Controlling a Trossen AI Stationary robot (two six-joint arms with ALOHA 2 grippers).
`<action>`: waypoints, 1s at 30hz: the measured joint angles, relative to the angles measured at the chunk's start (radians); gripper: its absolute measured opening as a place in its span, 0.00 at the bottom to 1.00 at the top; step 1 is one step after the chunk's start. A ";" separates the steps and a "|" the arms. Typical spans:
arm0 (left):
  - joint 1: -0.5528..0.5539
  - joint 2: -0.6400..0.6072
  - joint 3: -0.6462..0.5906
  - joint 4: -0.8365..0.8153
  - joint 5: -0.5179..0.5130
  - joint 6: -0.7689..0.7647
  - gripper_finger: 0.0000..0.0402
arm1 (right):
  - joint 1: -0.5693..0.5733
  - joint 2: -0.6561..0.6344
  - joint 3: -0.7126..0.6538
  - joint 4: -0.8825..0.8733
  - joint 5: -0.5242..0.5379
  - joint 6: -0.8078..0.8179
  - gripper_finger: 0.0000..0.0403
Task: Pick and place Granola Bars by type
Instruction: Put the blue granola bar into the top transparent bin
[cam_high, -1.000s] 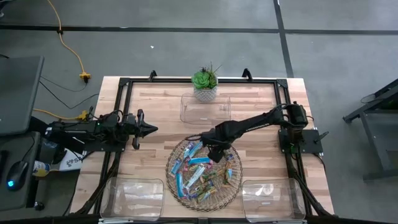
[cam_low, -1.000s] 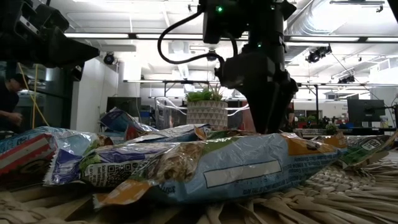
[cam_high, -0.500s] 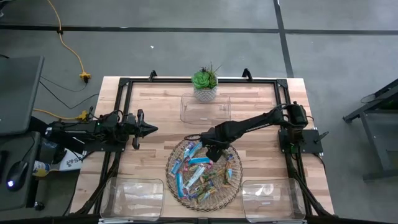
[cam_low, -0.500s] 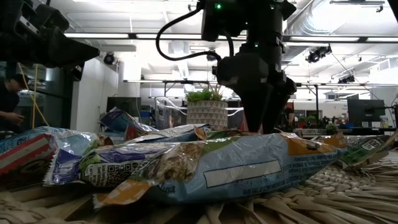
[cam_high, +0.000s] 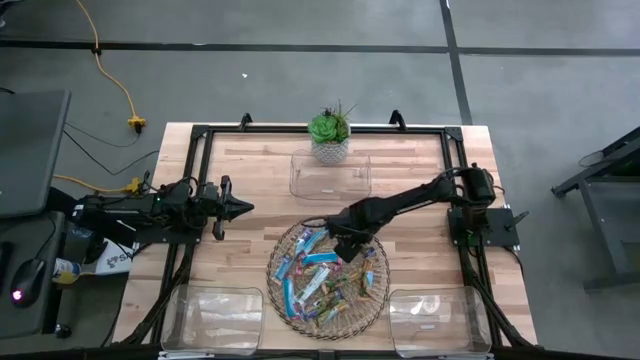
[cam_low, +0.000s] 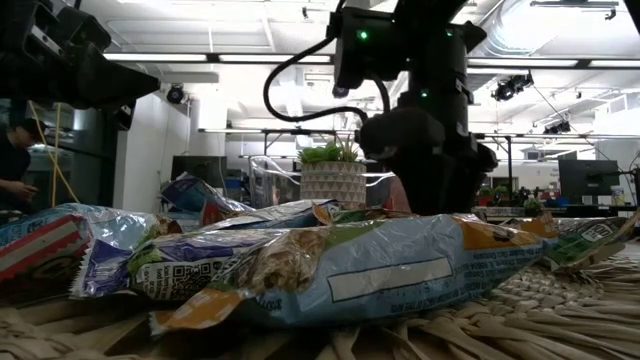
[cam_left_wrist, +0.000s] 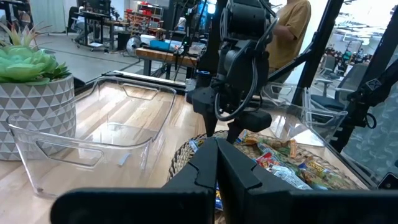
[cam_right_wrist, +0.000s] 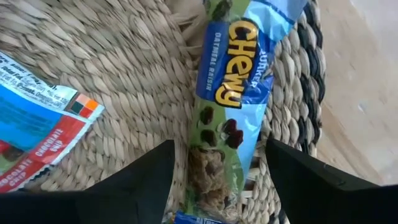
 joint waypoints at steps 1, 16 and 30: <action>0.000 0.000 0.000 0.000 0.000 0.000 0.00 | 0.000 -0.001 -0.006 0.011 0.000 0.000 0.60; 0.000 0.000 0.000 0.000 0.000 0.000 0.00 | 0.000 -0.001 -0.016 0.035 0.005 -0.023 0.48; 0.000 0.000 0.000 0.000 0.000 0.000 0.00 | 0.000 0.000 -0.015 0.039 0.012 -0.021 0.35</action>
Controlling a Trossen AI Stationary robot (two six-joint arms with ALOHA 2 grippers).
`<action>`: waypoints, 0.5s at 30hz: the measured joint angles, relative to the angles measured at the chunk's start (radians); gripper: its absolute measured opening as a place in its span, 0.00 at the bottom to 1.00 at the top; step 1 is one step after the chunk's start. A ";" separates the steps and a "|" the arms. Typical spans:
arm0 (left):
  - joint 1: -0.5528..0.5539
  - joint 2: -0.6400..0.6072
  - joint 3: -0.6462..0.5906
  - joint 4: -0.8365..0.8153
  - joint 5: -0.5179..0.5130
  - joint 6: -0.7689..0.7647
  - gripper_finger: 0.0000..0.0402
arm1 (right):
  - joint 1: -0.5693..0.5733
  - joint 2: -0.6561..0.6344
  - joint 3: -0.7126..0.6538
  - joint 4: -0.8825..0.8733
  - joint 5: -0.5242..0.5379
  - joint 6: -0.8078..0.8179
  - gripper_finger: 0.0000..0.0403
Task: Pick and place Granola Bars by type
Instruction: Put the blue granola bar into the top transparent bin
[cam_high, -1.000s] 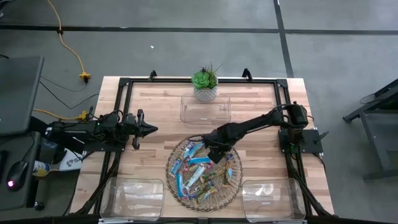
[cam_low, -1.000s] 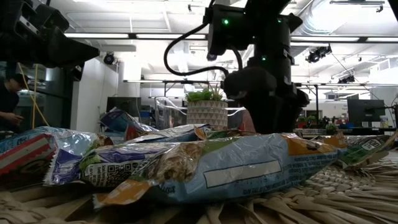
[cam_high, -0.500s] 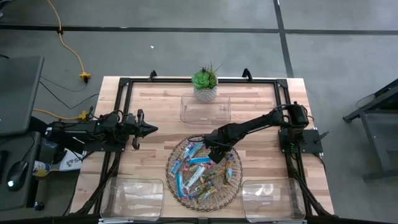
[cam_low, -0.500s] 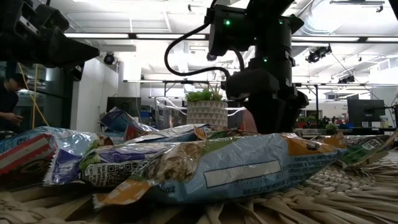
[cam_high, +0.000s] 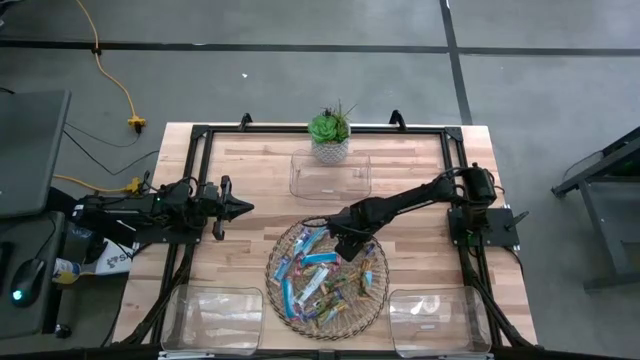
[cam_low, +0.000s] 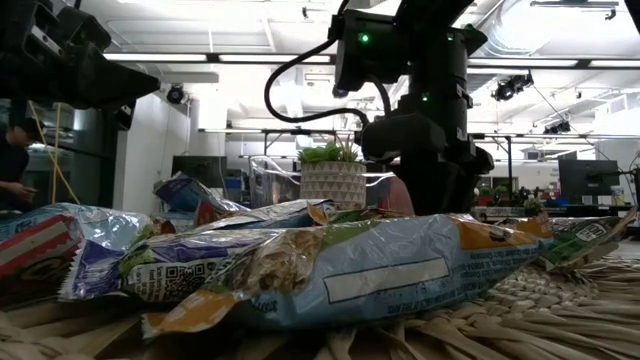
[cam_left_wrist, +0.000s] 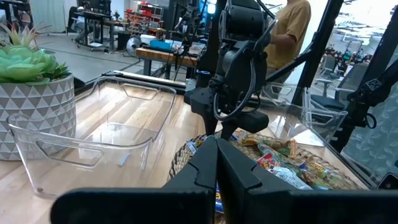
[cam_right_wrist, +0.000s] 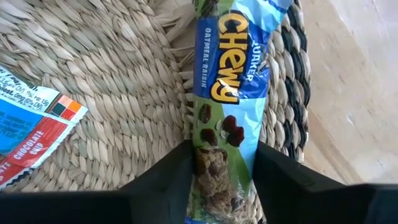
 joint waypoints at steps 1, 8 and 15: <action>0.000 0.000 0.000 0.000 0.000 0.000 0.00 | 0.000 0.000 0.000 0.000 0.000 0.000 0.34; 0.000 0.000 0.000 0.000 0.000 0.000 0.00 | 0.000 0.000 0.000 0.003 -0.003 0.002 0.28; 0.000 0.000 0.000 0.000 0.000 0.000 0.00 | 0.000 0.000 0.000 0.004 -0.015 0.002 0.21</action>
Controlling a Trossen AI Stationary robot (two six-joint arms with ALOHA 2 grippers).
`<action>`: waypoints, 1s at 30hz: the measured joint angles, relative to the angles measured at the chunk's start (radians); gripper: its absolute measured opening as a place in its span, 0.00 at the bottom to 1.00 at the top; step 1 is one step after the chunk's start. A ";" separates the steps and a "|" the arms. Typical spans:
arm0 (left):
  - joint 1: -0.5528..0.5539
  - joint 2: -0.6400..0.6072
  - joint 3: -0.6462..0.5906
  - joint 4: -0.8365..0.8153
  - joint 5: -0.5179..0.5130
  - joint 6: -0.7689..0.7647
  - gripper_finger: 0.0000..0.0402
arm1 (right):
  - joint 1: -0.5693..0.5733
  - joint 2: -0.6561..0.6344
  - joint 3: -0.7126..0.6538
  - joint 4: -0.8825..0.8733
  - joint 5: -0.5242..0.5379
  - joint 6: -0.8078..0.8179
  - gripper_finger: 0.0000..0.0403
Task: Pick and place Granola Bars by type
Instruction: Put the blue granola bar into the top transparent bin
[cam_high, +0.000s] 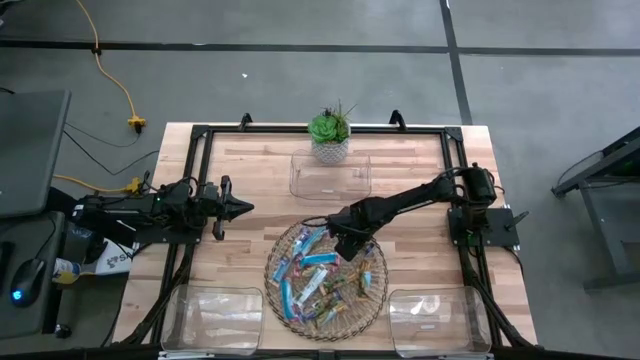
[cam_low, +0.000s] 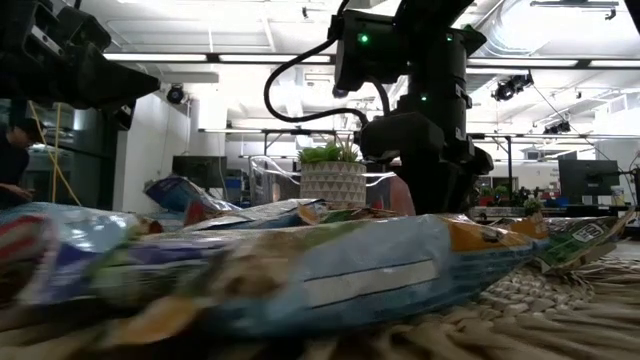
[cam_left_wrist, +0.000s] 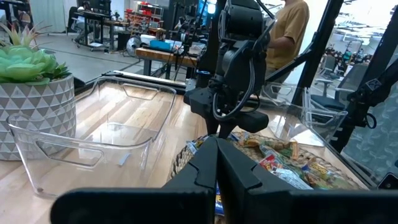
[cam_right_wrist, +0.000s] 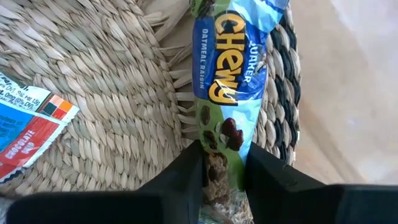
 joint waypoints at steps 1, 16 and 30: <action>0.000 0.000 0.000 0.000 0.000 0.000 0.00 | 0.000 -0.001 0.000 0.001 -0.006 0.000 0.20; 0.000 0.000 0.000 0.000 0.000 0.000 0.00 | 0.000 -0.127 -0.001 0.010 -0.012 -0.035 0.15; 0.000 0.000 0.000 0.000 0.000 0.000 0.00 | -0.031 -0.318 0.000 0.270 0.010 -0.104 0.15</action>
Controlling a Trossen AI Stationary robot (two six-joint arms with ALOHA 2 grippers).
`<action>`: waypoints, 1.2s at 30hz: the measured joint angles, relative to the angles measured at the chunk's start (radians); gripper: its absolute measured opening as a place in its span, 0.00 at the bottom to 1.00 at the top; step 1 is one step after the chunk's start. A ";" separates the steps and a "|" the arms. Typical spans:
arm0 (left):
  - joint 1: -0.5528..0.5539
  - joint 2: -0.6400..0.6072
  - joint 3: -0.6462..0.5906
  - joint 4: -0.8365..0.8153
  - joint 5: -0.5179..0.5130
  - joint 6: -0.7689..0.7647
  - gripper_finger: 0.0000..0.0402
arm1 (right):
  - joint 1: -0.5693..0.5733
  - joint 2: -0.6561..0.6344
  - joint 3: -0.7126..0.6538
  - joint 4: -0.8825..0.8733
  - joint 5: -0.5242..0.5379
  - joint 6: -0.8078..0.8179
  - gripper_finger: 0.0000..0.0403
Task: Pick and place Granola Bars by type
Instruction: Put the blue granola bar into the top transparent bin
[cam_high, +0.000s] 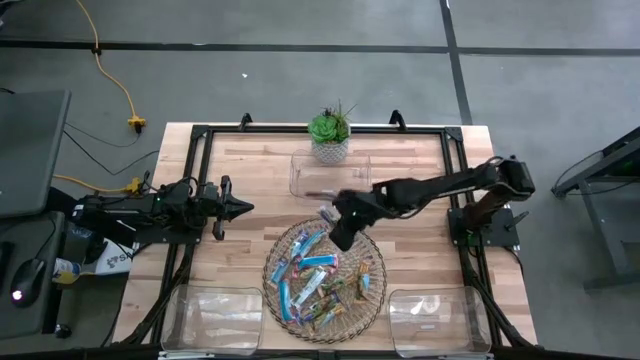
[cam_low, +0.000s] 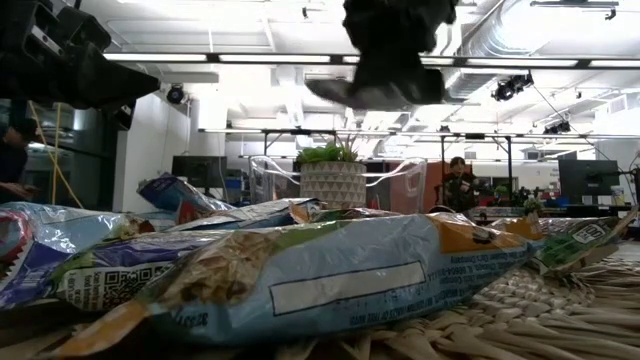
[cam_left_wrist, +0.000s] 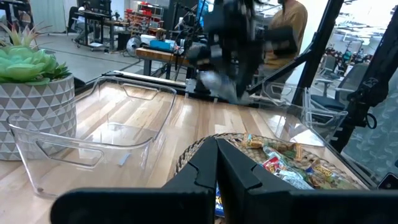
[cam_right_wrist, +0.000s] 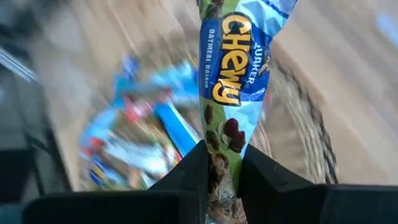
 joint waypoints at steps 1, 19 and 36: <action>0.000 0.000 0.000 0.000 0.000 0.000 0.00 | -0.008 -0.013 0.000 0.031 0.002 -0.005 0.15; 0.000 0.000 0.000 0.000 0.000 0.000 0.00 | -0.211 -0.122 0.070 0.362 -0.104 -0.312 0.15; 0.000 0.000 0.000 0.000 0.000 0.000 0.00 | -0.405 -0.120 0.491 -0.063 -0.119 -0.679 0.15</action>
